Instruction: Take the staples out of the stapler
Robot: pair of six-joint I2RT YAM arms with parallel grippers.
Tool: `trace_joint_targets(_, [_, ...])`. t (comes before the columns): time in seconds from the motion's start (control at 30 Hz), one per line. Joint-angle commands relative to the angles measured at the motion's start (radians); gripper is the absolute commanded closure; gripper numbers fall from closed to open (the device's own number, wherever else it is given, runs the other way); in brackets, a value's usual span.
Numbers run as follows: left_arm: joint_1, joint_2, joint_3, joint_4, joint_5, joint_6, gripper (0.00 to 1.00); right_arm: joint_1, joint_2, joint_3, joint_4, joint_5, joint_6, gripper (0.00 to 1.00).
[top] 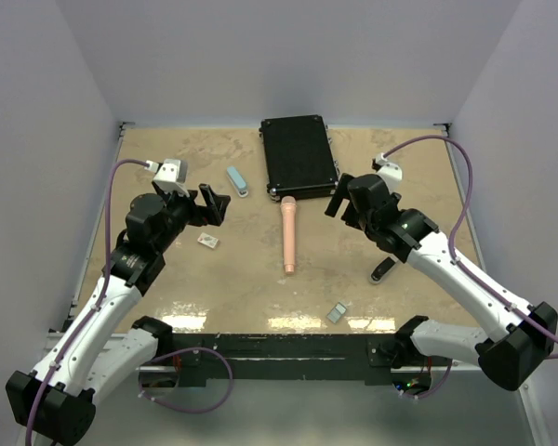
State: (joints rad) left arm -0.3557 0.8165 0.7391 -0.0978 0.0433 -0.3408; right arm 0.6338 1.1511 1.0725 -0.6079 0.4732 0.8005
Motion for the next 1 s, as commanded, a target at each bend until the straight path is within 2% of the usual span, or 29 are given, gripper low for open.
trace_joint_targets(0.0, [-0.005, -0.002, 0.028, 0.018, -0.011, -0.010, 0.03, 0.000, 0.015, 0.023, -0.047, 0.103, 0.080, 0.01])
trace_joint_targets(0.13, [-0.005, -0.004, 0.028, 0.021, -0.006, -0.010, 0.03, -0.002, 0.099, 0.110, -0.245, 0.203, 0.235, 0.01])
trace_joint_targets(0.27, [-0.005, -0.004, 0.028, 0.021, -0.002, -0.012, 0.03, -0.009, 0.191, 0.174, -0.334, 0.202, 0.281, 0.01])
trace_joint_targets(0.37, [-0.005, -0.002, 0.026, 0.021, 0.004, -0.010, 0.04, -0.075, 0.269, 0.169, -0.441, 0.194, 0.364, 0.02])
trace_joint_targets(0.5, [-0.005, -0.004, 0.026, 0.020, 0.006, -0.012, 0.04, -0.193, 0.306, 0.083, -0.411, 0.107, 0.321, 0.03])
trace_joint_targets(0.73, [-0.005, -0.008, 0.026, 0.023, 0.009, -0.012, 0.04, -0.255, 0.237, -0.071, -0.389, 0.100, 0.371, 0.07])
trace_joint_targets(0.97, [-0.005, -0.010, 0.026, 0.023, 0.012, -0.012, 0.04, -0.290, 0.217, -0.098, -0.412, 0.122, 0.405, 0.11])
